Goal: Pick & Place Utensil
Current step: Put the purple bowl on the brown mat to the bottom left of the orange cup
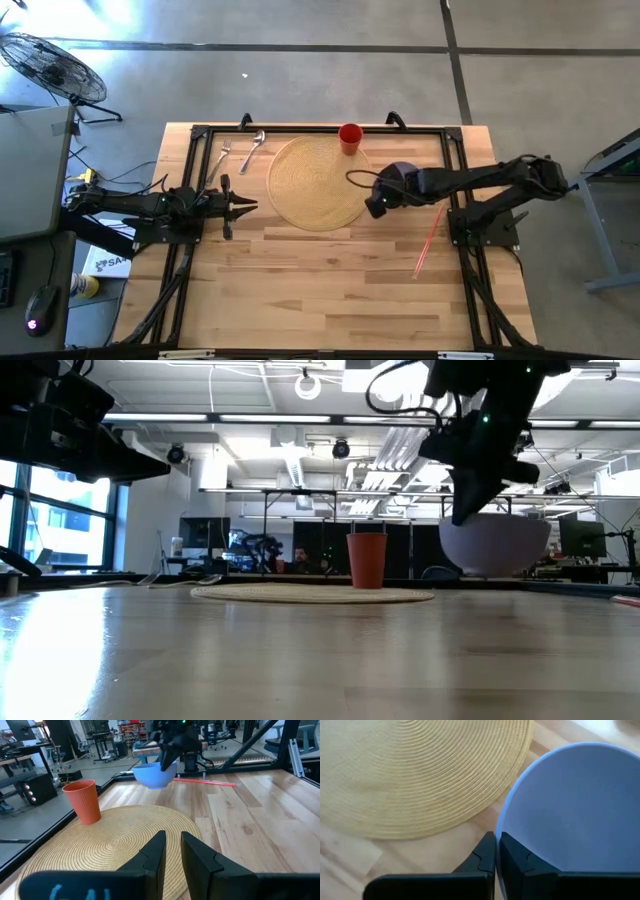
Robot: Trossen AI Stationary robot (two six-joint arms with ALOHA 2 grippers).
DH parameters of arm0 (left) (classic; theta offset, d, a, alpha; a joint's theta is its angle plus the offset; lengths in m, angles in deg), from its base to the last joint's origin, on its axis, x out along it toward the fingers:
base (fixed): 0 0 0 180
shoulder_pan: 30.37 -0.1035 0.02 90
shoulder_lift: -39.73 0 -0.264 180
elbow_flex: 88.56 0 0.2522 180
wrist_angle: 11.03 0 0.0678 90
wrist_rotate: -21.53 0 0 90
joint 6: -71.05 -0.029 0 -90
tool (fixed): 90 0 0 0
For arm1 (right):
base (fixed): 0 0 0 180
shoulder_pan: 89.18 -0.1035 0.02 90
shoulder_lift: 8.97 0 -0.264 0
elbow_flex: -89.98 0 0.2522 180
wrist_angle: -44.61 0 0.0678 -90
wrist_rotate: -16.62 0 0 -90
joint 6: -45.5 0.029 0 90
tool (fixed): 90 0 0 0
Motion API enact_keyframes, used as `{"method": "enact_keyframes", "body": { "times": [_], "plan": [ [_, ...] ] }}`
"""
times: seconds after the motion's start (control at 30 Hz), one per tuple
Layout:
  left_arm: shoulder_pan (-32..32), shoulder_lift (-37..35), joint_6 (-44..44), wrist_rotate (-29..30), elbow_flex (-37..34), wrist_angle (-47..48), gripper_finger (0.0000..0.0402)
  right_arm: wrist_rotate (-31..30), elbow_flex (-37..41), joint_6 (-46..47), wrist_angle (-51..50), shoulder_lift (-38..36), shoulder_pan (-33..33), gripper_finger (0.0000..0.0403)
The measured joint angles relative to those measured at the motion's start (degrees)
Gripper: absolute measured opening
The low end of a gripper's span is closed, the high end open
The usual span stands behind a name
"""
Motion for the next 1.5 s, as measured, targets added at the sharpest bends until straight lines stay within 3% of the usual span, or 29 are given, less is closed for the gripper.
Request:
{"method": "enact_keyframes", "body": {
  "times": [0.3, 0.73, 0.97, 1.1, 1.37, 1.5],
  "plan": [
    [-0.01, 0.0, 0.0, 0.02, 0.0, 0.01, 0.0056, -1.29, -10.72, -4.18, -10.4, 6.3, -2.06, 0.0001],
    [-0.01, -0.01, 0.0, 0.04, 0.0, 0.0, 0.0056, 0.31, -31.24, -17.25, -10.0, 24.38, -5.38, 0.0001],
    [-0.01, 0.0, 0.0, 0.04, 0.0, 0.0, 0.0056, 0.33, -36.79, -30.3, -2.45, 31.01, -6.45, 0.0003],
    [0.0, 0.0, 0.0, 0.04, 0.0, 0.0, 0.0056, 4.49, -37.64, -40.06, 7.15, 33.11, -4.87, 0.0002],
    [-0.01, -0.01, 0.0, 0.04, 0.0, 0.01, 0.0056, 6.86, -39.01, -42.6, 11.15, 34.01, 1.35, 0.0002],
    [-0.01, -0.01, 0.0, 0.02, 0.0, 0.0, 0.0056, 13.32, -38.99, -45.08, 13.31, 34.01, 3.6, 0.0002]
  ]
}}
